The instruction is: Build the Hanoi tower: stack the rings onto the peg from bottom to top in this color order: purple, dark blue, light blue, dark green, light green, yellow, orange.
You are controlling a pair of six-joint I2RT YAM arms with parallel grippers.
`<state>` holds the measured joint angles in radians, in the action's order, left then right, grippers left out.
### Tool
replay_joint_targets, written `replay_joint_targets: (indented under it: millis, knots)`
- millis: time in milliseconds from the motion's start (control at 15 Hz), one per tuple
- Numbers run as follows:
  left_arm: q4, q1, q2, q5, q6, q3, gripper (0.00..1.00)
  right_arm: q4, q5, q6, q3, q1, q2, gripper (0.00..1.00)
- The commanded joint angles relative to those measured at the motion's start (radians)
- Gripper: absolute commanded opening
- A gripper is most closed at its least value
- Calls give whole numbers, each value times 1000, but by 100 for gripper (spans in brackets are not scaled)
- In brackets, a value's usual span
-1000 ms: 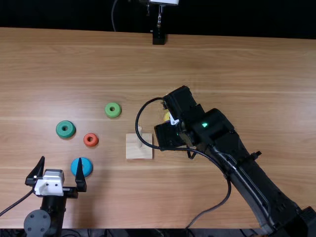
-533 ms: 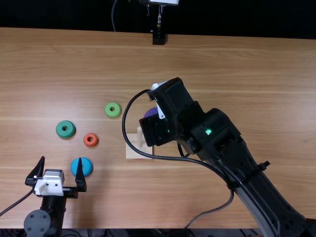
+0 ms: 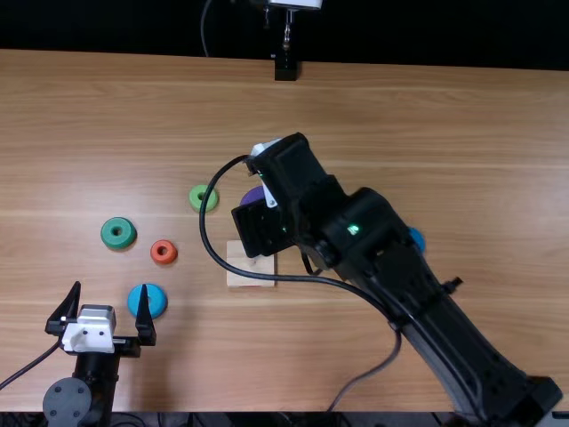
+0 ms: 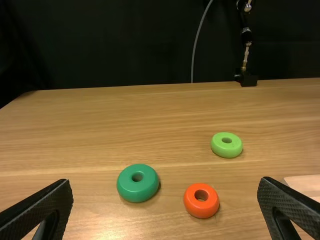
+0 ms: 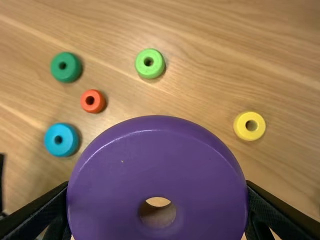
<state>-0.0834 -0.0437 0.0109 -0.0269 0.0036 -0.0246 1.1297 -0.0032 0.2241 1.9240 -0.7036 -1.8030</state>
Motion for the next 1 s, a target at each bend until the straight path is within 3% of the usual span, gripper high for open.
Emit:
replay_joint_targets:
  millis: [0,933]
  knots:
    - [-16,11,-11,-8,13,25,100,-6,1,8,24,-36,-18,0]
    - [-16,11,-11,-8,13,25,100,-19,1,13,9,-39,-56,0]
